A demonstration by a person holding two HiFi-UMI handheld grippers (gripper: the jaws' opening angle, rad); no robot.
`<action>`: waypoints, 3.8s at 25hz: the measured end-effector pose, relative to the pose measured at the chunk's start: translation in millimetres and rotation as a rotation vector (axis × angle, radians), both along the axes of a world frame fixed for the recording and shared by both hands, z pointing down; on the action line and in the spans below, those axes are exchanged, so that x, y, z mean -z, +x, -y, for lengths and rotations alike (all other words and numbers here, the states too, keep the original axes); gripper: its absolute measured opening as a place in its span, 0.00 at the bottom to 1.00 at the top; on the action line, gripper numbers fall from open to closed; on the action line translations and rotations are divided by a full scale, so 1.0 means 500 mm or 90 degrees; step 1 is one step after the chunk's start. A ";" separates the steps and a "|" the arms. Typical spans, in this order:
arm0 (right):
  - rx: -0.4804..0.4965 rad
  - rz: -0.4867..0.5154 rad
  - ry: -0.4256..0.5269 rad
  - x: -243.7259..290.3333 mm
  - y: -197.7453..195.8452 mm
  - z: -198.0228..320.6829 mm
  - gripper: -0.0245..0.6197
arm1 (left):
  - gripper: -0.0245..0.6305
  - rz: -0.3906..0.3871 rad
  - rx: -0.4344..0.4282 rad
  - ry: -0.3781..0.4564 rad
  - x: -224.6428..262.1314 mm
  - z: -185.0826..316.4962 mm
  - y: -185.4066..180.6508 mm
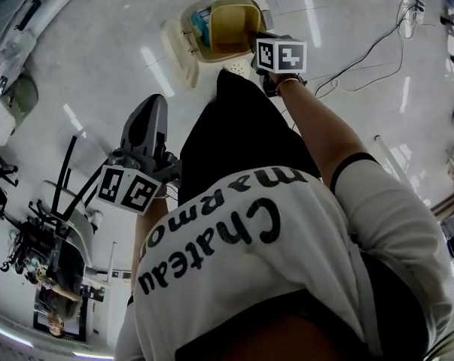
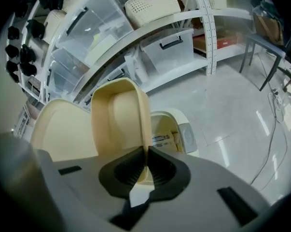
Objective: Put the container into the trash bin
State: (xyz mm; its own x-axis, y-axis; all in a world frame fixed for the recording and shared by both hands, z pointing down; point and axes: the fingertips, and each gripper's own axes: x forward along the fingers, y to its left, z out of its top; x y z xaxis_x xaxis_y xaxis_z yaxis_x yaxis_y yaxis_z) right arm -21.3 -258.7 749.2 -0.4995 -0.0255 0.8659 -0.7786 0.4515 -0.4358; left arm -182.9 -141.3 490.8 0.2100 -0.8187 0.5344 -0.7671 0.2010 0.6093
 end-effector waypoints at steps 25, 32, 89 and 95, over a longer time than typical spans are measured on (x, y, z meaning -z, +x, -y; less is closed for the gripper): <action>0.306 -0.243 0.024 -0.201 -0.038 -0.012 0.10 | 0.07 -0.008 0.091 -0.080 -0.097 -0.071 -0.059; 0.454 -0.333 0.056 -0.235 -0.063 -0.021 0.10 | 0.07 -0.020 0.114 -0.096 -0.111 -0.089 -0.047; -0.173 0.270 0.136 0.683 -0.071 -0.009 0.12 | 0.07 0.098 0.047 0.377 0.485 -0.024 -0.026; -0.180 0.452 0.264 0.938 -0.062 -0.056 0.11 | 0.07 0.131 0.030 0.486 0.635 -0.097 -0.031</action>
State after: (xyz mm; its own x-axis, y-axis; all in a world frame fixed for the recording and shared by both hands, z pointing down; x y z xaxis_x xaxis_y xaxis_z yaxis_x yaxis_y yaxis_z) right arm -52.1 -230.6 280.0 -0.8456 -0.4743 0.2451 -0.4913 0.5118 -0.7048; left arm -198.5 -92.7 173.1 0.1232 -0.9804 -0.1538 -0.8806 -0.1795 0.4385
